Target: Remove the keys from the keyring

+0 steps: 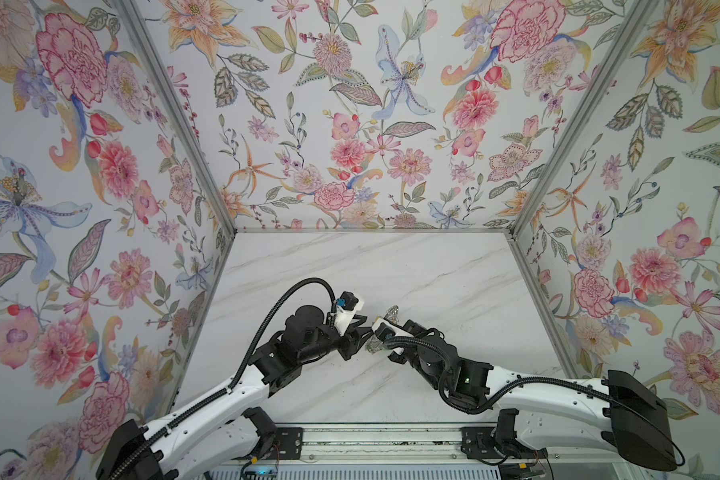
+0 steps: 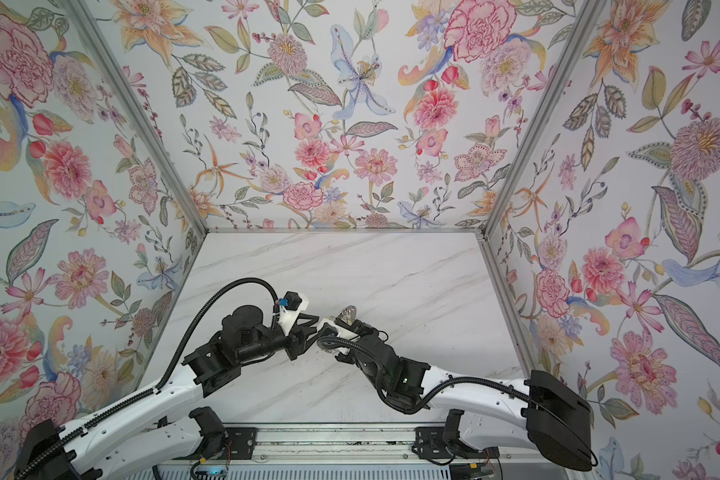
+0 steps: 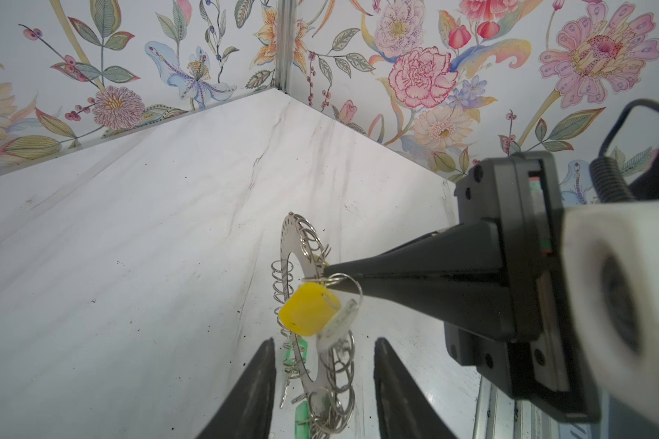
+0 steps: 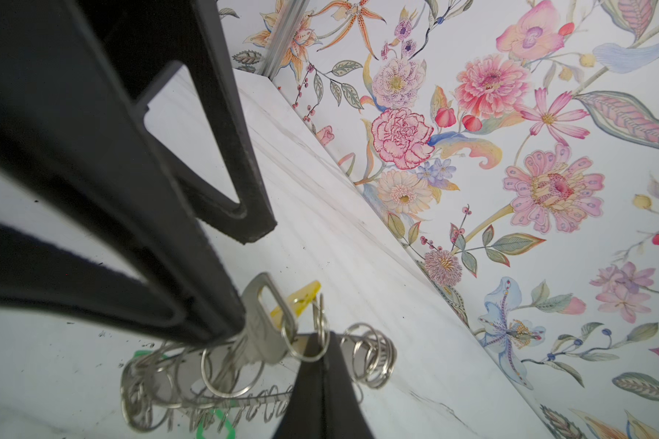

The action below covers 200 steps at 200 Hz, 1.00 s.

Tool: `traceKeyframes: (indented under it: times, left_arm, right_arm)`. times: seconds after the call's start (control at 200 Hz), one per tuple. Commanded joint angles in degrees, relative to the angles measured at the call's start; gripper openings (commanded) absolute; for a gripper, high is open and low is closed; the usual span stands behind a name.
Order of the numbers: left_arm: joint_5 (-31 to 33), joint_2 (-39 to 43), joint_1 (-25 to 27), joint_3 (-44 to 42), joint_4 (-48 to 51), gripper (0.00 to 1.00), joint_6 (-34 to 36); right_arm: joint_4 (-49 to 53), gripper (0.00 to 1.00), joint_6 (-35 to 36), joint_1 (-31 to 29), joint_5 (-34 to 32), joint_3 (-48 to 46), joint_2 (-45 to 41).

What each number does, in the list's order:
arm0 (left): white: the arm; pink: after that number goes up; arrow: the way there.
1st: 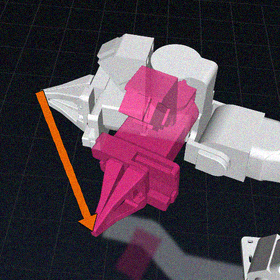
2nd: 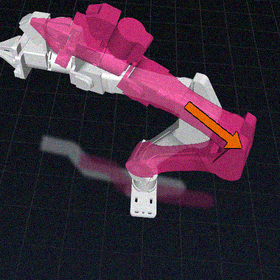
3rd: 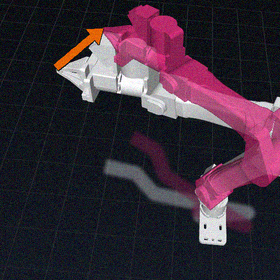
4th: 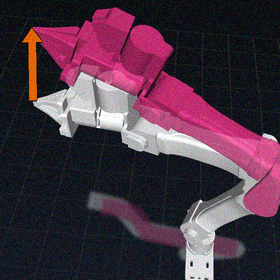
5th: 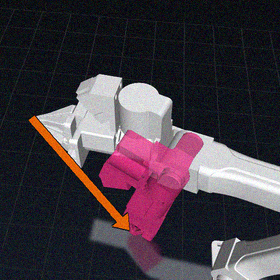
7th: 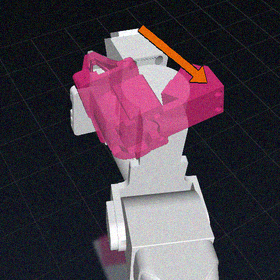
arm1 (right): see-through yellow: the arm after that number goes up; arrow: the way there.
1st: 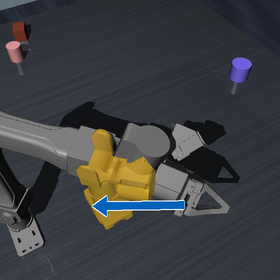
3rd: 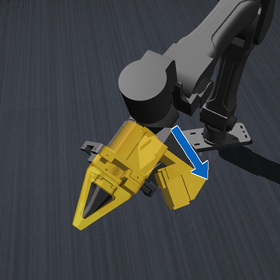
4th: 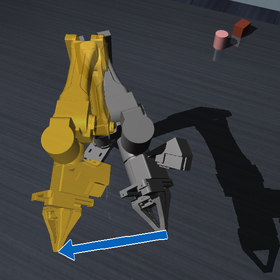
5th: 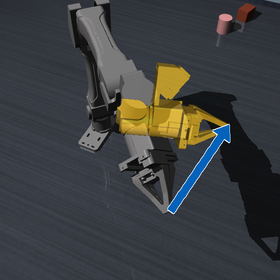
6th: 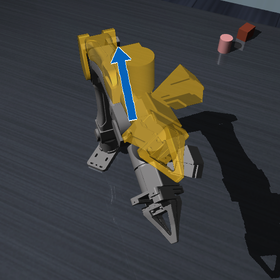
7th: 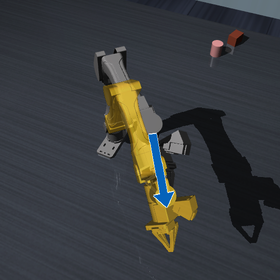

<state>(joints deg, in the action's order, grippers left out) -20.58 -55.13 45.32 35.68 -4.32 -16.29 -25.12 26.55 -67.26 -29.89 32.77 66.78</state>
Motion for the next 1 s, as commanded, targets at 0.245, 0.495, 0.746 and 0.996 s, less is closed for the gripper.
traceKeyframes:
  times: [0.245, 0.495, 0.746, 0.996]
  left_arm:
    - [19.5, -1.6, 5.7, 4.0, 2.7, 0.52, 11.5]
    - [25.0, 0.6, 9.0, 2.9, -2.1, 0.48, 16.1]
    - [18.6, -1.8, 9.0, 2.5, -4.0, 0.40, 15.5]
    - [12.6, -6.0, 8.0, 5.7, -1.9, 0.38, 16.1]
  right_arm:
    - [4.6, 0.00, -7.1, 4.0, 8.9, 3.0, -0.9]
    - [9.4, 0.00, -11.1, 7.1, 15.3, 5.7, -1.0]
    - [11.3, 0.00, -15.3, 9.9, 22.0, 7.3, -1.7]
    - [12.0, 0.00, -15.8, 10.4, 23.0, 7.5, -2.8]
